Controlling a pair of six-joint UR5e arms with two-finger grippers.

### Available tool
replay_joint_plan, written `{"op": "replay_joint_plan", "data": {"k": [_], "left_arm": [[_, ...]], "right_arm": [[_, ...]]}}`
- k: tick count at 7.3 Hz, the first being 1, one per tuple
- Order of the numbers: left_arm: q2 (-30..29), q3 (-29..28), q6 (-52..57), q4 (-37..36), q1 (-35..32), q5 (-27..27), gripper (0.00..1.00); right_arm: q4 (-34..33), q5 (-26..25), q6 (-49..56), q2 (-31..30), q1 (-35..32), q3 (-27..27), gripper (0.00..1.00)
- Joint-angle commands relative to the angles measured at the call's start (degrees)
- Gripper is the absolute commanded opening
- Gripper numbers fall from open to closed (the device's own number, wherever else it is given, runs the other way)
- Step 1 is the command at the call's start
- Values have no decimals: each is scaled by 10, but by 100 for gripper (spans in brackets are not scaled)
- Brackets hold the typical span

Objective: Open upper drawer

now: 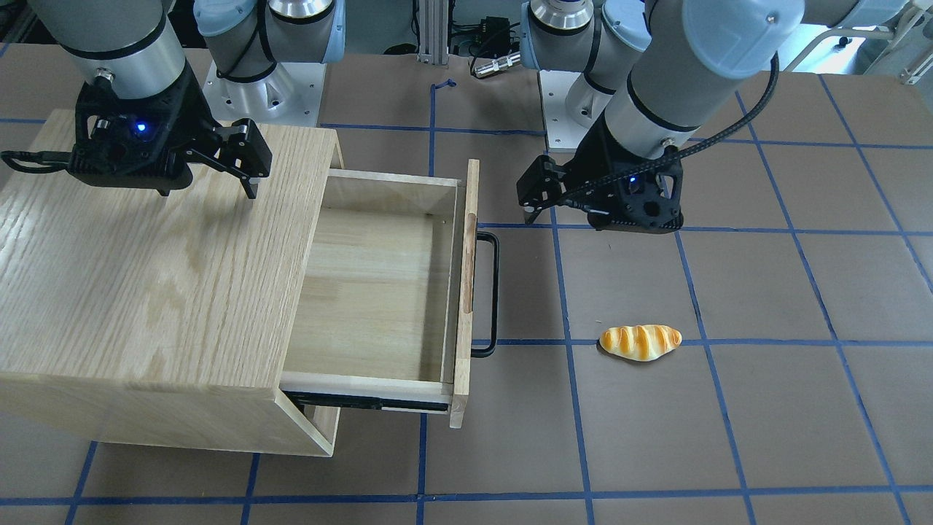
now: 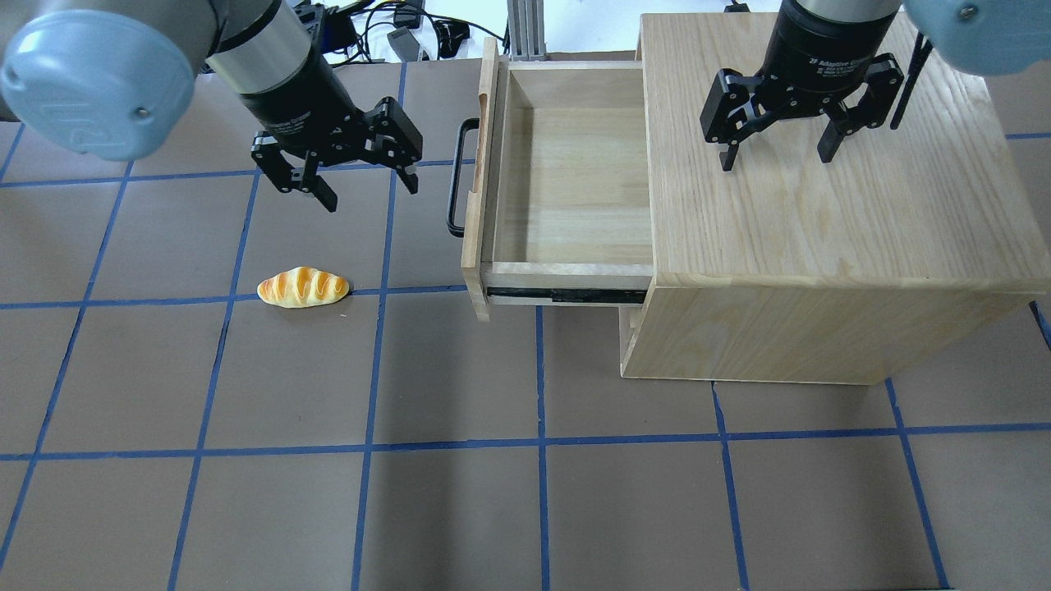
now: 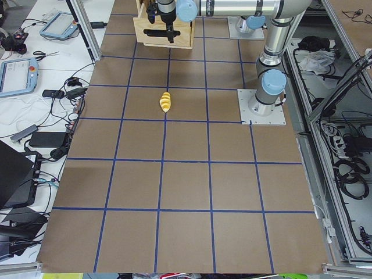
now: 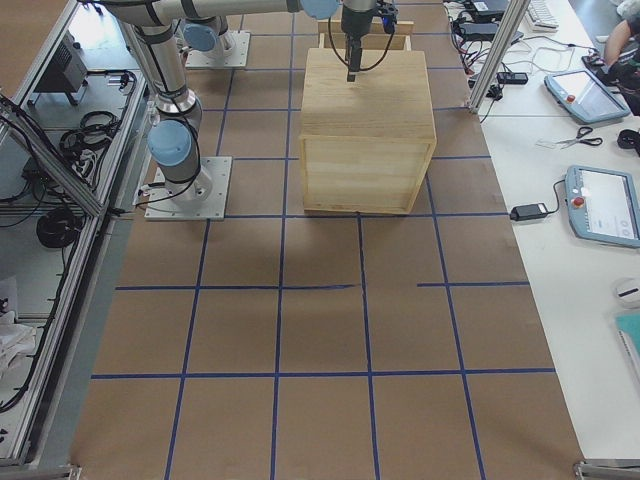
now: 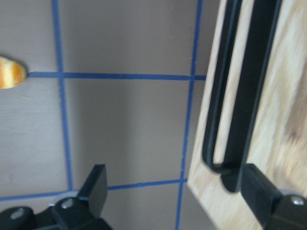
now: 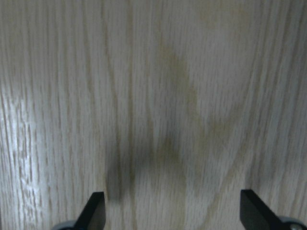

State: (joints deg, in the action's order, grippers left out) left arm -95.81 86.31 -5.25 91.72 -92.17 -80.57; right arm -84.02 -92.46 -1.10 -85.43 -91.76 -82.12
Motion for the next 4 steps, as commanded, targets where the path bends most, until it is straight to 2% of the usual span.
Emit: {"op": "replay_joint_plan", "data": {"k": [1,2,4], "left_arm": [[46,-3,9,28,36,-83,100],[61,3,16,32,35,-100,100],[62,5,16,26,36,-98,100]], "right_arm": [[0,0,0,0,0,-1,100],[0,0,0,0,0,0,100],[0,0,0,0,1,0,100]]}}
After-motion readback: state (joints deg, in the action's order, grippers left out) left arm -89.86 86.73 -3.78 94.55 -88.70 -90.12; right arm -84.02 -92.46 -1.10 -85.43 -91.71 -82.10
